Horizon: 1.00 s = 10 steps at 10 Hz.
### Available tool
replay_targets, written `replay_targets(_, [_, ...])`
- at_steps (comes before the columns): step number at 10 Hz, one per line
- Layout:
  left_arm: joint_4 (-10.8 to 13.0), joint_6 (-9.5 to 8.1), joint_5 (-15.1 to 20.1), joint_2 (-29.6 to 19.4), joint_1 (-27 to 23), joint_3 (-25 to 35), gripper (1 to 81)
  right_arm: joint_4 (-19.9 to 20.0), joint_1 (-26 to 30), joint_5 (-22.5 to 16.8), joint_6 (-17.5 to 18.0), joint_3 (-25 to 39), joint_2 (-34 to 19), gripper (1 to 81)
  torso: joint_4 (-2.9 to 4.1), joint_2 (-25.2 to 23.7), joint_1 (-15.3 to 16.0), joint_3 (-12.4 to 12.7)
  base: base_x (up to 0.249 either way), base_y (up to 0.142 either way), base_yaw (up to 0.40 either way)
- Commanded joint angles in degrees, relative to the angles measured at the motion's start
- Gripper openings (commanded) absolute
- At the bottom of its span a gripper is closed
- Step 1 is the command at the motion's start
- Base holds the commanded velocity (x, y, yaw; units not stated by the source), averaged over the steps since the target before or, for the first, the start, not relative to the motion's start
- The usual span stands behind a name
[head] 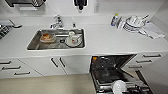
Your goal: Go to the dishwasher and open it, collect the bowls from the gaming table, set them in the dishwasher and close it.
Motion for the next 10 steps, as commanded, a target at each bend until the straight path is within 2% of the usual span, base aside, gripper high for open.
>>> replay_targets(1, [2.24, 0.72, -0.63, 3.36, 5.90, -2.51, 81.1, 0.18, 8.09, -0.71, 1.93, -1.24, 0.48, 1.0, 0.00, 0.00, 0.00, 0.00, 0.000, 0.000, 0.000])
replay_targets(2, [2.15, 0.72, -1.57, 5.88, 8.71, -4.94, 81.1, 0.10, 9.94, -0.80, 3.40, -3.42, 2.65, 1.0, 0.00, 0.00, 0.00, 0.00, 0.000, 0.000, 0.000])
replay_targets(3, [2.33, 0.72, -3.95, 8.62, 10.73, -8.28, 81.1, 0.18, 11.18, -0.89, 4.99, -7.01, 5.20, 1.0, 0.00, 0.00, 0.00, 0.00, 0.000, 0.000, 0.000])
replay_targets(4, [2.68, 0.72, -4.32, 10.75, 12.58, -10.95, 81.1, 0.27, 11.79, -1.15, 5.79, -11.32, 8.46, 1.0, 0.00, 0.00, 0.00, 0.00, 0.000, 0.000, 0.000])
replay_targets(7, [3.12, 0.81, -4.32, 12.68, 15.22, -13.06, 81.1, 0.36, 12.49, -0.89, 6.76, -22.58, 15.67, 1.0, 0.00, 0.00, 0.00, 0.00, 0.000, 0.000, 0.000])
replay_targets(10, [3.12, 0.81, -4.32, 15.05, 17.06, -16.67, 81.1, 0.89, 13.63, -0.71, 7.55, -27.79, 17.97, 1.0, 0.00, 0.00, 0.00, 0.00, 0.000, 0.000, 0.000])
